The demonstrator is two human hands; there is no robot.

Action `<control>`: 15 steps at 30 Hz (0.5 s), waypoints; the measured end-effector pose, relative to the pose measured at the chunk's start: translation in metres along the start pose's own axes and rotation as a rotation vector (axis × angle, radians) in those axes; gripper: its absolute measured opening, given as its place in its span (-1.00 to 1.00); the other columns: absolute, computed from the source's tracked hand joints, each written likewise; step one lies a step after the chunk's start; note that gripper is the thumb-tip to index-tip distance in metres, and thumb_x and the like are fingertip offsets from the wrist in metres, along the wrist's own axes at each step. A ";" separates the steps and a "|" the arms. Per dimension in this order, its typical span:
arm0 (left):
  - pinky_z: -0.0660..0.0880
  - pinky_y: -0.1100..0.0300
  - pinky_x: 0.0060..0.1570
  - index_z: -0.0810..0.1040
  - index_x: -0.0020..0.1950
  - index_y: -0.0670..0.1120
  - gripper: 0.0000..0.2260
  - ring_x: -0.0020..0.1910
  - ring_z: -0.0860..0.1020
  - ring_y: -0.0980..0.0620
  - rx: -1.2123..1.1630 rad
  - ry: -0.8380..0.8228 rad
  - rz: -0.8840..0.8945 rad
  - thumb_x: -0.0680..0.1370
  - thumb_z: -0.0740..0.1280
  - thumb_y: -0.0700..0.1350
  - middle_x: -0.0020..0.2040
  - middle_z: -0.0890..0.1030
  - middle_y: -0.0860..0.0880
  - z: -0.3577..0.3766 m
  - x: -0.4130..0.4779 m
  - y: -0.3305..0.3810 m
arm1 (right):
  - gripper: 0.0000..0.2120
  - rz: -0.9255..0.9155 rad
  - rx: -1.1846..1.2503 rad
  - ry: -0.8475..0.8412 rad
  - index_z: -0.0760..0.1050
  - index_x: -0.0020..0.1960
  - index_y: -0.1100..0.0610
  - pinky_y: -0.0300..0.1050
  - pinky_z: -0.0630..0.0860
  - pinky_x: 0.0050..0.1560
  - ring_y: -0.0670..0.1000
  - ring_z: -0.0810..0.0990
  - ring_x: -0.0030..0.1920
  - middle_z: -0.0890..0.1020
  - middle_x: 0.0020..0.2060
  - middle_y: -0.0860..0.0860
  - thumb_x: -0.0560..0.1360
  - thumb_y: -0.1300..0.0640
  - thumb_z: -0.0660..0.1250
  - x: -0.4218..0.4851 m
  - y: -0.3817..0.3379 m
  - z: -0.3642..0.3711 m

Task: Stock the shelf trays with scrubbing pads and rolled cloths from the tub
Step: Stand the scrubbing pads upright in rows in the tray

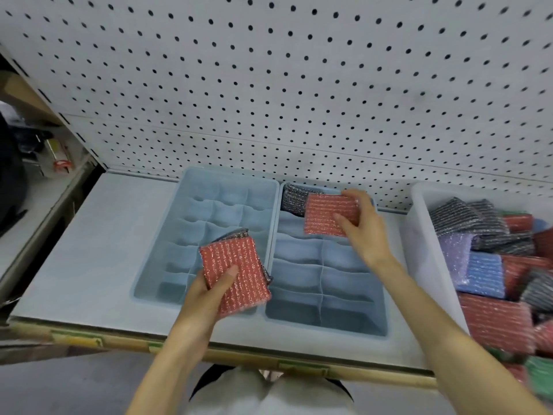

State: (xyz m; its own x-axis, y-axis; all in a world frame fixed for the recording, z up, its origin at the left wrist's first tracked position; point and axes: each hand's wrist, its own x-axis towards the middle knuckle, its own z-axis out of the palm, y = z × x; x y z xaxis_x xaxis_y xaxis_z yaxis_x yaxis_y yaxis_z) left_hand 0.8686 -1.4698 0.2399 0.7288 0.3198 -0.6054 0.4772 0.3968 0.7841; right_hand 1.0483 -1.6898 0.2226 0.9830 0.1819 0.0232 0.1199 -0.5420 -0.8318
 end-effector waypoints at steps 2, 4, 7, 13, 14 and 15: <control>0.53 0.03 0.07 0.45 0.30 -0.02 -0.57 0.07 0.62 -0.05 -0.002 0.019 -0.008 0.45 0.36 0.02 0.09 0.65 -0.04 -0.003 0.001 0.000 | -0.77 -0.078 -0.092 0.024 0.46 0.06 0.11 -0.29 0.48 -0.17 -0.06 0.53 -0.22 0.51 -0.20 -0.19 0.46 0.29 0.39 0.014 0.001 0.007; 0.51 -0.04 0.15 0.45 0.31 -0.02 -0.49 0.08 0.61 -0.06 0.005 0.034 -0.018 0.39 0.38 0.08 0.12 0.64 -0.05 -0.005 0.000 0.001 | -0.82 -0.144 -0.135 0.032 0.47 -0.09 0.09 -0.11 0.52 -0.11 0.02 0.56 -0.18 0.57 -0.22 -0.11 0.42 0.27 0.44 0.025 0.001 0.019; 0.50 -0.07 0.18 0.44 0.33 -0.02 -0.41 0.10 0.61 -0.08 0.024 0.052 -0.029 0.33 0.38 0.13 0.14 0.63 -0.05 -0.006 -0.001 0.001 | -0.87 -0.174 -0.176 0.017 0.49 -0.14 0.11 -0.09 0.47 -0.14 0.01 0.50 -0.16 0.58 -0.17 0.00 0.42 0.22 0.46 0.036 0.005 0.034; 0.50 -0.06 0.19 0.42 0.33 -0.01 -0.41 0.10 0.60 -0.07 0.055 0.062 -0.047 0.34 0.37 0.14 0.14 0.62 -0.04 -0.005 -0.005 -0.002 | -0.86 -0.238 -0.386 0.033 0.47 0.00 0.15 -0.03 0.52 -0.25 0.08 0.53 -0.22 0.46 -0.16 0.01 0.47 0.23 0.39 0.038 0.014 0.041; 0.49 -0.08 0.20 0.43 0.32 0.00 -0.42 0.10 0.60 -0.07 0.059 0.060 -0.047 0.34 0.37 0.14 0.14 0.62 -0.04 -0.004 -0.007 -0.002 | -0.82 -0.277 -0.439 0.034 0.49 0.04 0.15 -0.04 0.50 -0.29 0.11 0.54 -0.16 0.49 -0.16 0.02 0.46 0.26 0.39 0.038 0.015 0.040; 0.49 -0.09 0.21 0.44 0.31 0.00 -0.45 0.10 0.60 -0.07 0.062 0.056 -0.048 0.35 0.36 0.13 0.14 0.63 -0.04 -0.004 -0.008 -0.003 | -0.76 -0.333 -0.500 0.046 0.51 0.08 0.14 -0.06 0.49 -0.35 0.13 0.54 -0.11 0.55 -0.16 0.03 0.44 0.29 0.40 0.038 0.016 0.039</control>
State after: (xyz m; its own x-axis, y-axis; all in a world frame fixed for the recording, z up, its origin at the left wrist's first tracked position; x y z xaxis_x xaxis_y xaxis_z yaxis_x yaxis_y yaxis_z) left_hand 0.8595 -1.4702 0.2419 0.6769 0.3497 -0.6477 0.5416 0.3593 0.7600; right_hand 1.0826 -1.6600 0.1883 0.8851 0.3787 0.2707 0.4622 -0.7842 -0.4141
